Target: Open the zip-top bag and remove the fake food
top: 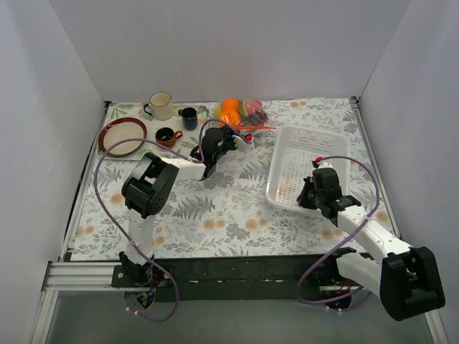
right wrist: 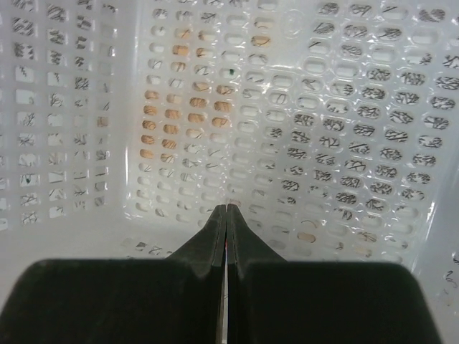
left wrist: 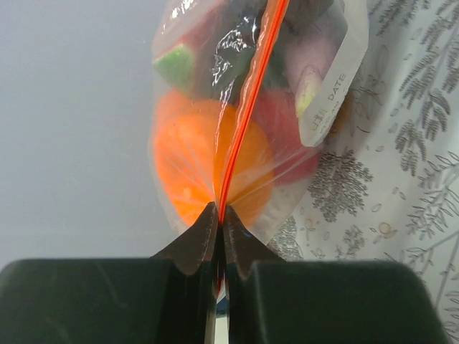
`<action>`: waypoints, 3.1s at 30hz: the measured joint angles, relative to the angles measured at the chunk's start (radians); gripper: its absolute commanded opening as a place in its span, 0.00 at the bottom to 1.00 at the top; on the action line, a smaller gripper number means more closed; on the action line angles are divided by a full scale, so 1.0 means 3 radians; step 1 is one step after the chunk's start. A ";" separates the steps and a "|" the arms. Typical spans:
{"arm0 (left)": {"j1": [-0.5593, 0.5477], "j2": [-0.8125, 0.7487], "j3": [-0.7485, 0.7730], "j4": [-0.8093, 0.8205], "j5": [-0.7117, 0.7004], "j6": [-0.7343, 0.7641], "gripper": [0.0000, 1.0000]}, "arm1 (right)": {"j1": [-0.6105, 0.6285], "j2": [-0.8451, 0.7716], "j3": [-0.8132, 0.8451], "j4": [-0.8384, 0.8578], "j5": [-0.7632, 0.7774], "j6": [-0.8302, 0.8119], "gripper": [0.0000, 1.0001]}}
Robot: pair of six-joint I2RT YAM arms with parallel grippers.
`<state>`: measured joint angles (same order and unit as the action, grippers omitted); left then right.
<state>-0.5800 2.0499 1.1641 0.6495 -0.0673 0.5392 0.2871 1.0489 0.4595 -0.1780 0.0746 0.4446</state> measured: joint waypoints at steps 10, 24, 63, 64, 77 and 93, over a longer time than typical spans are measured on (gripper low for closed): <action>0.0006 -0.0333 0.0516 -0.0820 -0.0126 -0.0221 0.00 | 0.0600 -0.0304 0.0001 -0.0373 -0.0074 0.0196 0.01; 0.0006 -0.1991 0.0767 -0.2991 -0.0141 -0.1265 0.00 | 0.0477 0.1057 0.1253 -0.0301 0.0750 0.0009 0.01; 0.0347 -0.3705 -0.0034 -0.4757 0.0622 -0.2995 0.00 | 0.2834 0.0866 0.1026 -0.0821 0.1027 0.0421 0.92; 0.0347 -0.3718 -0.0061 -0.4766 0.0621 -0.3011 0.00 | 0.2829 0.0783 0.1007 -0.0816 0.1088 0.0402 0.99; 0.0356 -0.4065 -0.0326 -0.4916 0.0609 -0.3236 0.00 | 0.2824 -0.0122 0.0741 0.0399 0.1311 -0.0451 0.90; 0.0361 -0.4107 -0.0478 -0.4756 0.0537 -0.3529 0.00 | 0.2822 -0.0544 -0.0051 0.1532 0.0640 -0.1197 0.88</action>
<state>-0.4717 0.8177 1.0206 -0.7773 0.0937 -0.5194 1.1336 0.8856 0.4442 0.2817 0.2665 0.0856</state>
